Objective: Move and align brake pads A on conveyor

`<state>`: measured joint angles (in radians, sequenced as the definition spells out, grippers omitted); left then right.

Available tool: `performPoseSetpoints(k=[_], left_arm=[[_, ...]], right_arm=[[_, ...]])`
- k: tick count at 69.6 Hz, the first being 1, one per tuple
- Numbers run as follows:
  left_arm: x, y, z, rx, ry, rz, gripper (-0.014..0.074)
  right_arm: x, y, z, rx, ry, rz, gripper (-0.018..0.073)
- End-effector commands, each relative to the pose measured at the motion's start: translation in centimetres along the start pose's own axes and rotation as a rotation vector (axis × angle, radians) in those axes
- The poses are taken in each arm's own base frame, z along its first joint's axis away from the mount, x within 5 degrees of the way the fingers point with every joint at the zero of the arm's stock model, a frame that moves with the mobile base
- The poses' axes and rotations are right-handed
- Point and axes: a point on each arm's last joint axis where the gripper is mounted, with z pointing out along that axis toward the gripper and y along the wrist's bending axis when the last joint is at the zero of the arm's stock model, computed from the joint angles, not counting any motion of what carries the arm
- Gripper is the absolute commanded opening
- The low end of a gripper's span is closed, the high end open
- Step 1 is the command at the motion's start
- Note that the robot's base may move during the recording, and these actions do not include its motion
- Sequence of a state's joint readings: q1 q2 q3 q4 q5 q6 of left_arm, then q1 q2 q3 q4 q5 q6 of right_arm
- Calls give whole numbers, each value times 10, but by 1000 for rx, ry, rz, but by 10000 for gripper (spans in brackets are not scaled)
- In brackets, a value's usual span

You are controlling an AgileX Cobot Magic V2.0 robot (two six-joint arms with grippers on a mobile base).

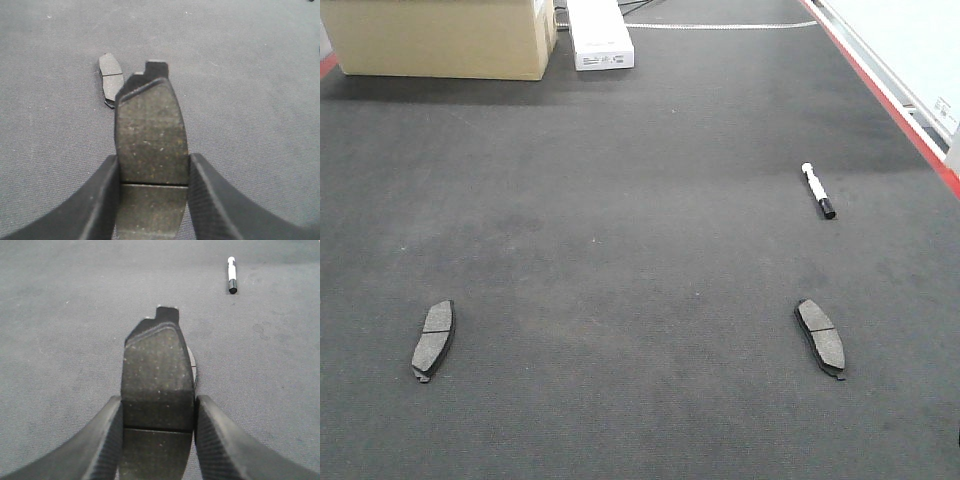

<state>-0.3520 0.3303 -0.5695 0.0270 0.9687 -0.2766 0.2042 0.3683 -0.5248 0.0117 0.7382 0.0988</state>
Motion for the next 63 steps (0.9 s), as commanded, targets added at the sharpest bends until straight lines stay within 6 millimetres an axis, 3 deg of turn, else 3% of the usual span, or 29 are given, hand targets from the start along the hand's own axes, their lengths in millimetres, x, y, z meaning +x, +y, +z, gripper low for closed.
performPoseSetpoints(k=[1, 39, 52, 63], left_arm=[[-14, -4, -4, 29, -99, -10, -6], [-13, -8, -3, 74, -65, -45, -6], [-46, -18, 11, 95, -113, -59, 4], [-83, -28, 48, 73, -51, -63, 16]], right_arm=[[-16, 1, -4, -3, -112, -10, 15], [-16, 1, -4, -3, -112, -10, 15], [-16, 1, -4, -3, -112, -10, 15], [-16, 1, -4, -3, -112, -10, 15]])
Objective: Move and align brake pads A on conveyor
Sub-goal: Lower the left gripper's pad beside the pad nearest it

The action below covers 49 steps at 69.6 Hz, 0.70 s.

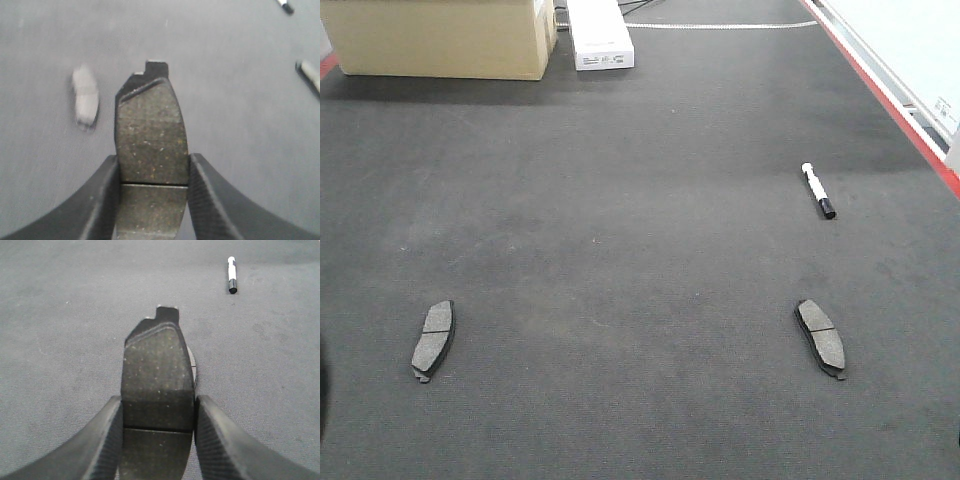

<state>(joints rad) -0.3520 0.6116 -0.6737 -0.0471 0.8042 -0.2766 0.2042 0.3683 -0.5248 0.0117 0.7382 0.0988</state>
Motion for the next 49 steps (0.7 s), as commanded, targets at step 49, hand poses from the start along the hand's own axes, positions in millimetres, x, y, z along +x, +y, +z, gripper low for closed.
performPoseSetpoints(k=[49], left_arm=[[-85, -24, 220, -68, 342, -83, 64]], right_arm=[[-16, 1, -4, -3, -112, -10, 15]])
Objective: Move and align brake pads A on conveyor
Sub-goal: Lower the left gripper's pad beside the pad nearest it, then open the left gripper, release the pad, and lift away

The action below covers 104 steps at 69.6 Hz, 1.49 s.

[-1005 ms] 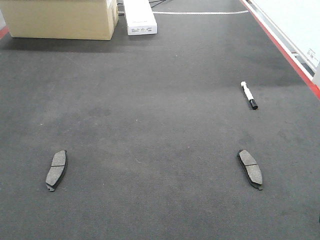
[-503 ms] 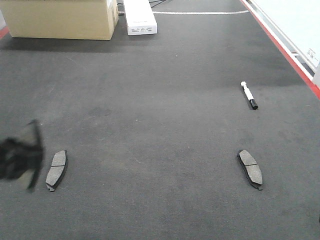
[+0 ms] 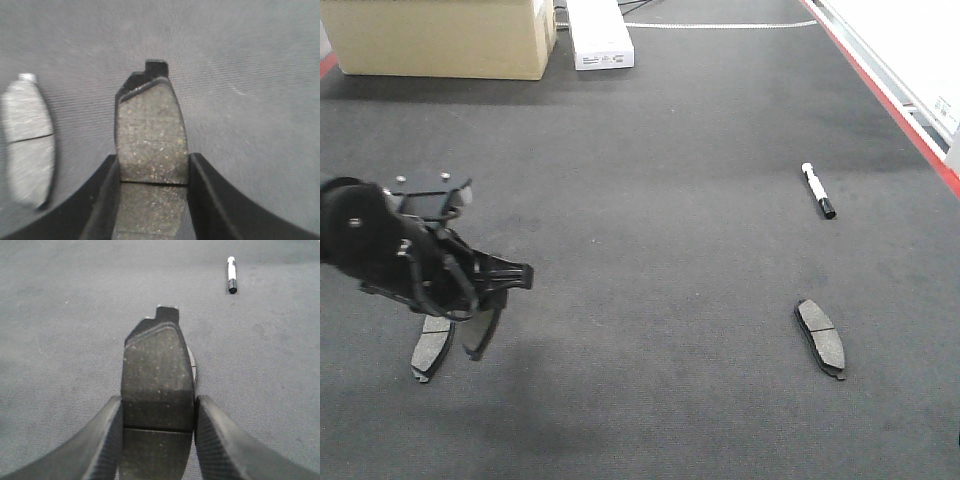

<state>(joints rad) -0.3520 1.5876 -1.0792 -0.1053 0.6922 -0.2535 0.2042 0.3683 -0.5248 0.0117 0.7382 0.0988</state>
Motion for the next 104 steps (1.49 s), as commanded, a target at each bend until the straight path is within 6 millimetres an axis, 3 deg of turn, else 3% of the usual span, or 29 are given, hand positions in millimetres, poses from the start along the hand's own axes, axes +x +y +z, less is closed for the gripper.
performPoseSetpoints(k=[1, 28, 42, 66, 88, 104], left_arm=[[-18, -9, -5, 53, -92, -29, 66], [-19, -12, 40, 49, 28, -73, 102], [-16, -12, 55, 49, 64, -98, 132], [-18, -13, 59, 60, 43, -112, 196], [-15, -16, 69, 107, 80, -105, 379], [-14, -17, 69, 116, 91, -78, 440]], right_arm=[[-16, 1, -4, -3, -112, -10, 15], [-16, 1, -4, -3, -112, -10, 15], [-16, 1, -4, -3, -112, -10, 15], [-16, 1, -4, -3, -112, -10, 15], [-16, 1, -4, -3, -112, -10, 15], [-16, 1, -4, -3, -112, -10, 15]])
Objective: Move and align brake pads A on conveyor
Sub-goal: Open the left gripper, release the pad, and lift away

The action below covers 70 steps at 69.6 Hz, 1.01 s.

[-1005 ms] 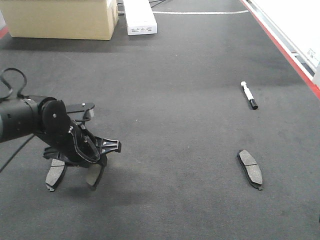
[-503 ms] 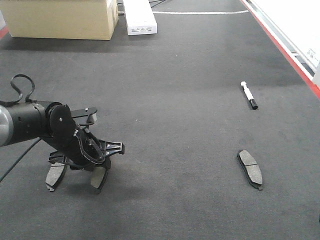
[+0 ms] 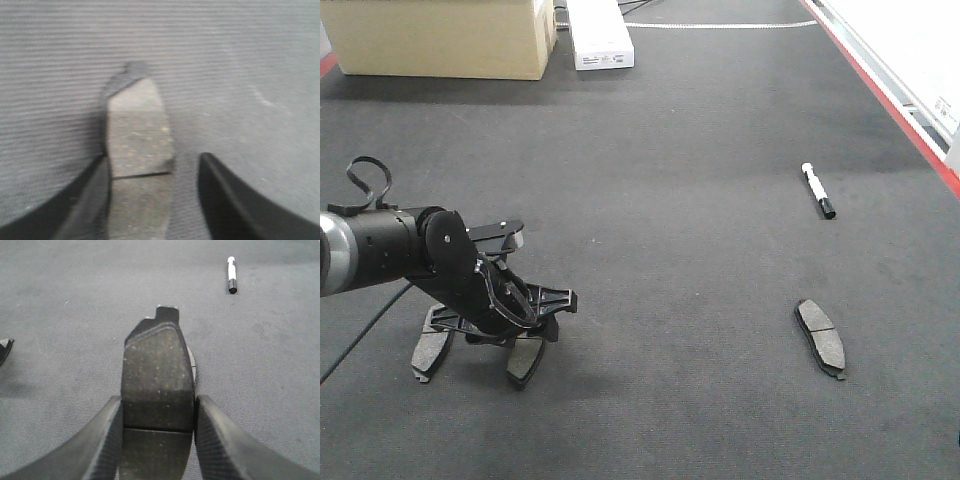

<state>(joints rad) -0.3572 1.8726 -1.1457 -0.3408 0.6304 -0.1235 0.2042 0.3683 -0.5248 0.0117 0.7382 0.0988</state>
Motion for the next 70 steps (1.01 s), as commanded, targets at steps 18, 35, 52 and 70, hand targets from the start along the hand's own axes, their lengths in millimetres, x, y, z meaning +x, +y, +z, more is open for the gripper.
performPoseSetpoints(k=[18, 35, 52, 70], left_arm=[[-10, -8, -48, -26, -146, 105, 440], [-7, -9, -98, -81, -270, 166, 439], [12, -13, -171, -68, -437, 221, 439], [67, 3, -223, -42, -663, 278, 439]], right_arm=[[-16, 1, -4, -3, -112, -10, 15], [-16, 1, -4, -3, -112, -10, 15], [-16, 1, -4, -3, -112, -10, 15], [-16, 1, -4, -3, -112, -10, 15]])
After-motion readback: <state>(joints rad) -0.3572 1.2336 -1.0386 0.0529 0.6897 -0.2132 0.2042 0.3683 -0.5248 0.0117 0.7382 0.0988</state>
